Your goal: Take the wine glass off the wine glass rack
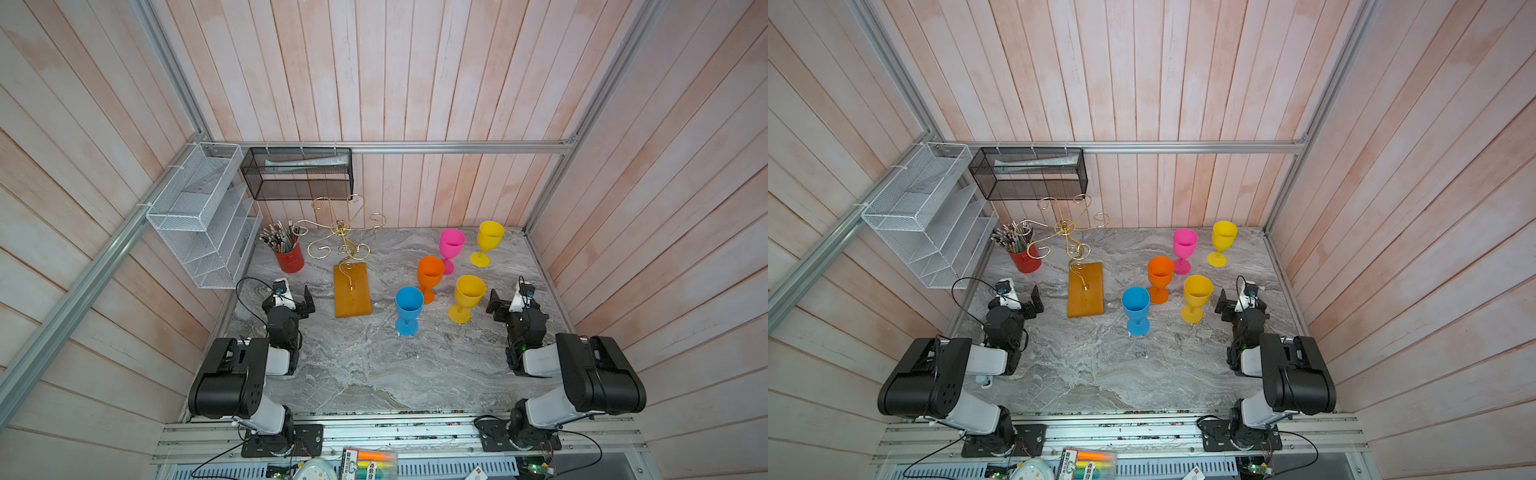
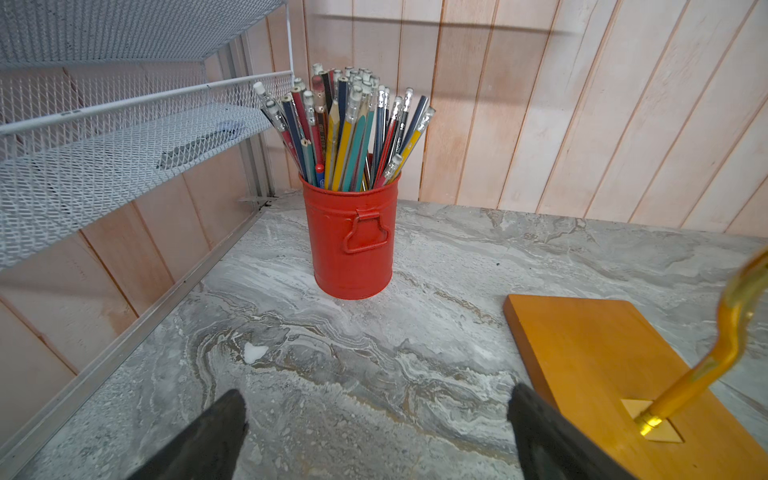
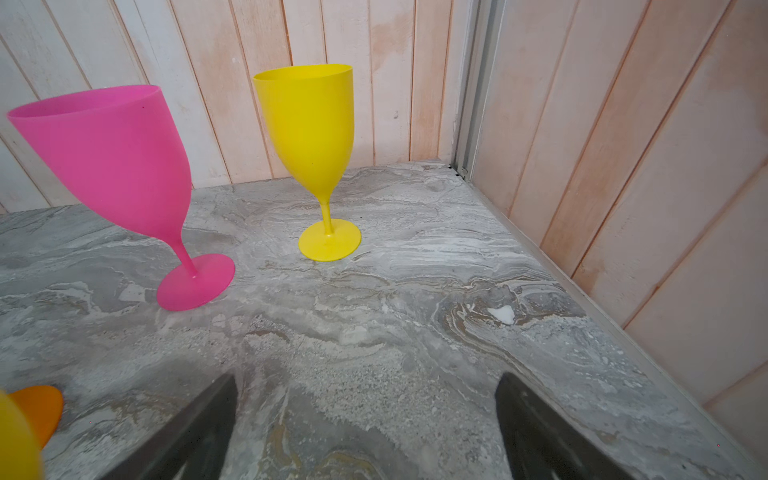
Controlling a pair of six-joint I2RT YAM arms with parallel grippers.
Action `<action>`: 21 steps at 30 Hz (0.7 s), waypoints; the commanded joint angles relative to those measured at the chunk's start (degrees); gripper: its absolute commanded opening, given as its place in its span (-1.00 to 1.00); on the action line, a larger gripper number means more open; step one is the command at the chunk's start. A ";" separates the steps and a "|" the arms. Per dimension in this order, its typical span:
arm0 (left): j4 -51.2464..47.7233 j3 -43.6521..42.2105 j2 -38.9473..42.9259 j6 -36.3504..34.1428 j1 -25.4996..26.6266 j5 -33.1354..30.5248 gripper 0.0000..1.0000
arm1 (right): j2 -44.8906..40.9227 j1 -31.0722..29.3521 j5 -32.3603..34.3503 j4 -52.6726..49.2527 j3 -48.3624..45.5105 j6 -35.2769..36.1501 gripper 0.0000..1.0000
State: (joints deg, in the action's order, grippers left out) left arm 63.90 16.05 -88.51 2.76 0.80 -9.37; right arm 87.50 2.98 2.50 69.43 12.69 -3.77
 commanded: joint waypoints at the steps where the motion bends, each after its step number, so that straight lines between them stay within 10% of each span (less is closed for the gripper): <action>1: 0.66 0.06 -0.06 -0.25 -0.27 0.49 1.00 | -0.64 -0.43 0.78 -0.60 1.20 1.18 0.96; 21: 0.79 -0.06 0.12 -0.24 -0.27 0.49 1.00 | -0.43 -0.65 0.52 -0.63 1.26 1.58 0.96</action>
State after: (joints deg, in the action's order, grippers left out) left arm 63.90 16.05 -88.51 2.76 0.80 -9.37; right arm 87.53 2.76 2.70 69.32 12.82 -2.90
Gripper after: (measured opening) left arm 0.999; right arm 0.978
